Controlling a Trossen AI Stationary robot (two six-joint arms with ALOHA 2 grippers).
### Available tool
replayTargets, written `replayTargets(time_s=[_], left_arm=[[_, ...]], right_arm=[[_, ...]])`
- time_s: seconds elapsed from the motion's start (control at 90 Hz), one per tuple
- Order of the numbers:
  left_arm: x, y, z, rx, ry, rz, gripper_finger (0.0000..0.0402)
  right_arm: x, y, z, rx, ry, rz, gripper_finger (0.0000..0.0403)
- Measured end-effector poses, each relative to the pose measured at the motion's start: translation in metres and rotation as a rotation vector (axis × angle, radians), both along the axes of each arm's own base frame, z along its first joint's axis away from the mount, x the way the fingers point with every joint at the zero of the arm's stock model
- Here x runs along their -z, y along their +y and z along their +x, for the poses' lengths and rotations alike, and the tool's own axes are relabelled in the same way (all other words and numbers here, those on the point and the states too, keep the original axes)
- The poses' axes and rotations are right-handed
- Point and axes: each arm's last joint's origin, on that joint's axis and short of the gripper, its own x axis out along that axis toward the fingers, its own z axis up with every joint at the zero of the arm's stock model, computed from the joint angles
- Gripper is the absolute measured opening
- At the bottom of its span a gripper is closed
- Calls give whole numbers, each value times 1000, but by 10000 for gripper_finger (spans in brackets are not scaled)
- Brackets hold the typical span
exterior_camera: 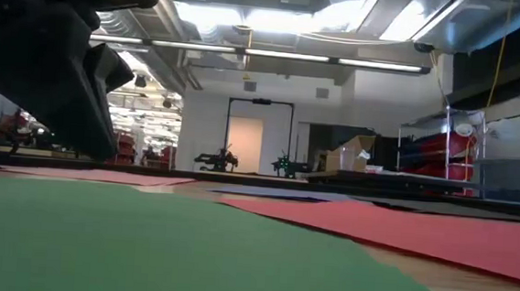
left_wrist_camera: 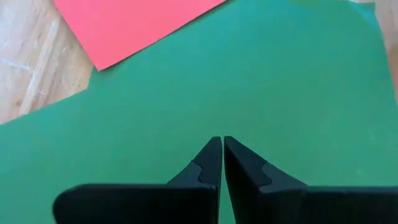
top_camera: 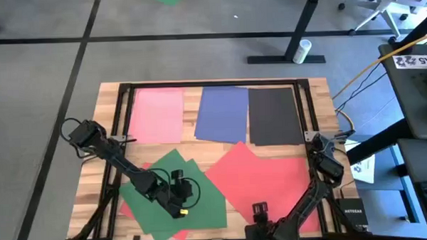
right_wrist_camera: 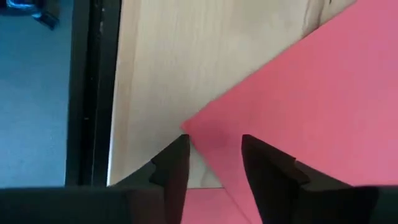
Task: Organize paper
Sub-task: Stack the red paper on top of the other red paper on the table
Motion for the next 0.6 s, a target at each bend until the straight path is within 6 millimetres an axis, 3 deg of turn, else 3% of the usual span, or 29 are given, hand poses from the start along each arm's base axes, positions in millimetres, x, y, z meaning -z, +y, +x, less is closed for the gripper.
replayTargets(time_s=[0.222, 0.6], left_arm=[[0, 0, 0, 0, 1, 1, 0], [0, 0, 0, -1, 0, -1, 0]], right_arm=[[1, -2, 3, 9, -14, -12, 9], [1, 3, 12, 91, -139, 45, 2]])
